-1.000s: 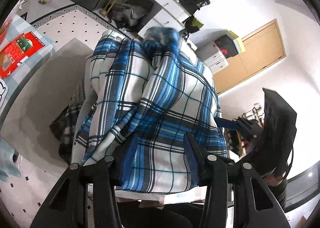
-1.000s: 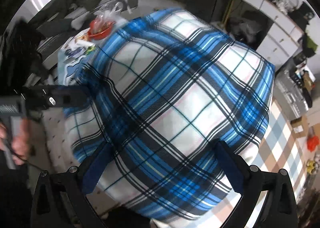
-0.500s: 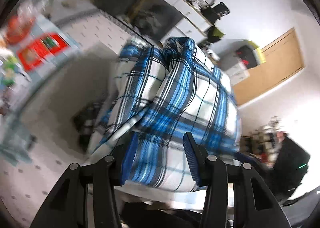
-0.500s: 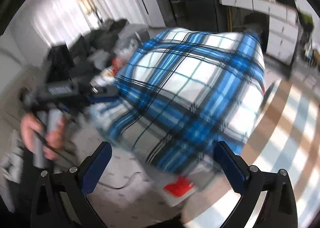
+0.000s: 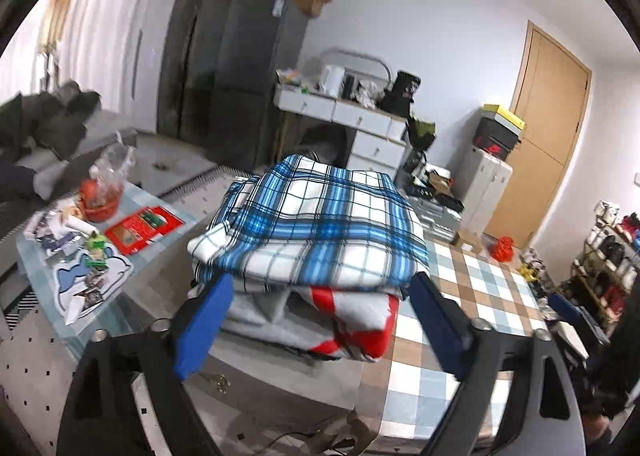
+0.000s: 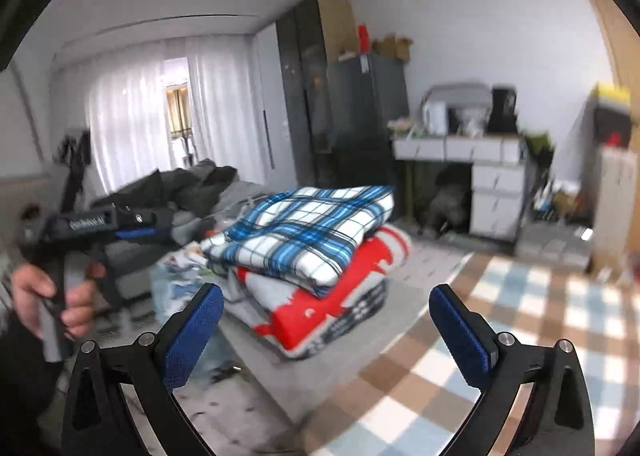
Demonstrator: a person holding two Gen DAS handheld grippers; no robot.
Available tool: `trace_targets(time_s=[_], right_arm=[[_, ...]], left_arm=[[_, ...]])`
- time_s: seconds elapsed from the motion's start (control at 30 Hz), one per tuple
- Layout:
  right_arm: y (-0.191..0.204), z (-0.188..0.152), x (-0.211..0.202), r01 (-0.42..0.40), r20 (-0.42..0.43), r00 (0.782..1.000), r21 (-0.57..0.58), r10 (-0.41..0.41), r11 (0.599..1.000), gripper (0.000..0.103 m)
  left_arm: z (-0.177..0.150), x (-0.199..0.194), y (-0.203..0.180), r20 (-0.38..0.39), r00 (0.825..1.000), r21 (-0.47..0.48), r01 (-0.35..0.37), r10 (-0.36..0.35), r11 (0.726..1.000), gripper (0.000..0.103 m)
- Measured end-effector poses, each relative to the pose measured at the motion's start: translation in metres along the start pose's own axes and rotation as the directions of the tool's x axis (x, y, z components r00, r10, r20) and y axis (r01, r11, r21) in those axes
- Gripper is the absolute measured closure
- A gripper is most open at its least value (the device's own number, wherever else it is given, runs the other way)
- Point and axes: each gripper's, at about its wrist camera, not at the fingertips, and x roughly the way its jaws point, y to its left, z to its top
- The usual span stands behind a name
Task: Fold large clothes
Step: 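Open both grippers and withdraw them from the stacked bundle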
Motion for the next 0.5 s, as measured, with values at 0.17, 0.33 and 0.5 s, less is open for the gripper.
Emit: trace_targets(time_s=[0.17, 0.33, 0.5], right_arm=[[0.008, -0.014, -0.024, 0.013, 0.069, 0.997, 0.037, -0.016, 0.999, 0.000], [0.006, -0.027, -0.038, 0.058, 0.096, 0.993, 0.044, -0.062, 0.997, 0.000], [0.006, -0.040, -0.034, 0.056, 0.071, 0.995, 0.085, -0.063, 0.995, 0.000]], left_arm=[[-0.028, -0.011, -0.021, 0.078, 0.992, 0.081, -0.105, 0.099, 0.991, 0.010], [-0.043, -0.010, -0.034, 0.086, 0.988, 0.122, -0.134, 0.124, 0.983, 0.009], [-0.049, -0.018, -0.045, 0.162, 0.978, 0.156, -0.158, 0.132, 0.975, 0.009]])
